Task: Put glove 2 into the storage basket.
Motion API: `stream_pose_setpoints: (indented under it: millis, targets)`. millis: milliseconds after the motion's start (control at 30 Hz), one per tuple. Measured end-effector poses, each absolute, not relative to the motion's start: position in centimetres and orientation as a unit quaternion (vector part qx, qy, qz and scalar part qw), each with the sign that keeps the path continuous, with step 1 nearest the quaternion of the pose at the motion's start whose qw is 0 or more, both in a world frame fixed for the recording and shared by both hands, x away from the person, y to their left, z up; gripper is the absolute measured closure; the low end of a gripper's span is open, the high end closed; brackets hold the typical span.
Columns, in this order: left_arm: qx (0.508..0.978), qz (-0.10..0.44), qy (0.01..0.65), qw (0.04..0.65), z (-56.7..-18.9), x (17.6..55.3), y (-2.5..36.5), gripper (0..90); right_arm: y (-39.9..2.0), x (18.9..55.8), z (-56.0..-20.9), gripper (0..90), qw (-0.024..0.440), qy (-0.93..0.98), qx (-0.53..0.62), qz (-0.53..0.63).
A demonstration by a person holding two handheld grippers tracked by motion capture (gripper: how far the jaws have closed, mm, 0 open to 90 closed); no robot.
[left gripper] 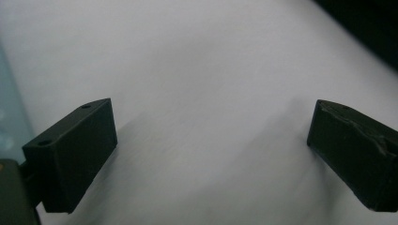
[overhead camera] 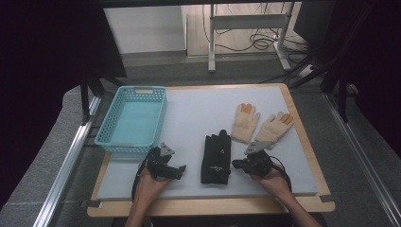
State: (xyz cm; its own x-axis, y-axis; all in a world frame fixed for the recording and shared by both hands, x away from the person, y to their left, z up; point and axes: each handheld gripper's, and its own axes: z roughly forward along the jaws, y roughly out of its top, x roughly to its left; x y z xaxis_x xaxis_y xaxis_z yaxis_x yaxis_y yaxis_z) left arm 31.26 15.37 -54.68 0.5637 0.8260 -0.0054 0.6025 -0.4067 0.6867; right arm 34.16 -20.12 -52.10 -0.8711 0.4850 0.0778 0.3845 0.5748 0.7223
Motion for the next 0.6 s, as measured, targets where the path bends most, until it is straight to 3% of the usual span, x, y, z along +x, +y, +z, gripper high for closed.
stream_pose_setpoints:
  millis: [600]
  targets:
    - [0.815, 0.156, 0.443, 0.338, -55.1, 31.6, 17.5, 0.8, -18.5, 33.3, -53.0, 84.4, 0.053, 0.890, 0.228, 0.391]
